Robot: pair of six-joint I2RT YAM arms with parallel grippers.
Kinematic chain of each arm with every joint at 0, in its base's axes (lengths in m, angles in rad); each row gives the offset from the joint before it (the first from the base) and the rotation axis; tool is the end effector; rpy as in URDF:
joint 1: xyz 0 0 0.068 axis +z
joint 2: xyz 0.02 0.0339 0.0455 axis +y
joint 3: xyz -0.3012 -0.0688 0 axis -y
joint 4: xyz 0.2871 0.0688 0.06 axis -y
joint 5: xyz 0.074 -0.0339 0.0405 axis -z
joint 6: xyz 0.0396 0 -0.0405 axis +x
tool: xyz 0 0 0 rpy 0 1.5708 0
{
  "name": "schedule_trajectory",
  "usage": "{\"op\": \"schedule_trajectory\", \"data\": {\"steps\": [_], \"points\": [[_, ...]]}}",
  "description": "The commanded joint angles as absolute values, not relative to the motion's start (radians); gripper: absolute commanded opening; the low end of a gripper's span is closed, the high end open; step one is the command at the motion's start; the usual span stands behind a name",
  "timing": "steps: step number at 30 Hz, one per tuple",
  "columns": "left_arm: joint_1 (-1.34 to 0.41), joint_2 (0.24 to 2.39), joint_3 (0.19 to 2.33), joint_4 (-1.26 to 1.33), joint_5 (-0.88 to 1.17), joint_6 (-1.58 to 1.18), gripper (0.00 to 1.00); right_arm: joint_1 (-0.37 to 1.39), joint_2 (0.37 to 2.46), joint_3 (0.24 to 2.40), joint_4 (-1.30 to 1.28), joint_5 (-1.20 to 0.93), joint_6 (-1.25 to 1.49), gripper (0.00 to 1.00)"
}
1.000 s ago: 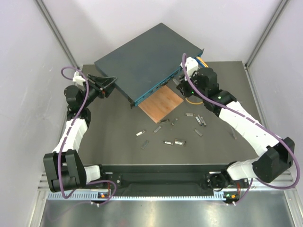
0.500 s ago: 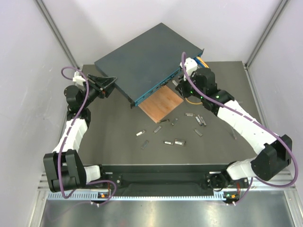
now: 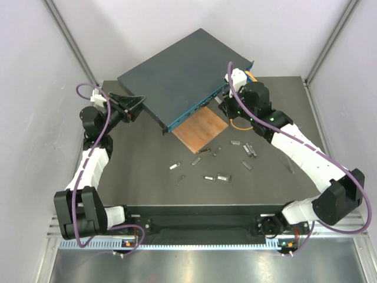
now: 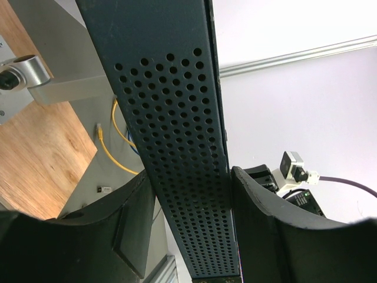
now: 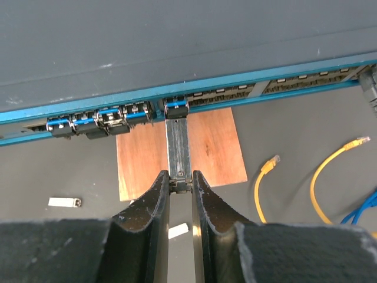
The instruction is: Insert the plug into the switch port
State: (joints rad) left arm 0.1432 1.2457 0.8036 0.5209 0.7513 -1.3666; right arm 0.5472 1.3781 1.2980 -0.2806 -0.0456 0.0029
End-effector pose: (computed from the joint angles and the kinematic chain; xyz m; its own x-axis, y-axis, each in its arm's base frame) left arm 0.3123 0.0177 0.3384 -0.5416 -0.8011 -0.2548 0.1917 0.1774 -0.9653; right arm 0.3061 0.1886 0.4059 -0.3030 -0.1812 -0.9356 -0.5553 0.8314 0.0188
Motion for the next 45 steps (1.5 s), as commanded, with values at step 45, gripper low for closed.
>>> {"op": "schedule_trajectory", "data": {"steps": [45], "points": [[0.137,1.233,0.838,0.534,0.762,-1.273,0.0,0.552,1.466,1.466,-0.216,-0.164,-0.06,0.0]]}}
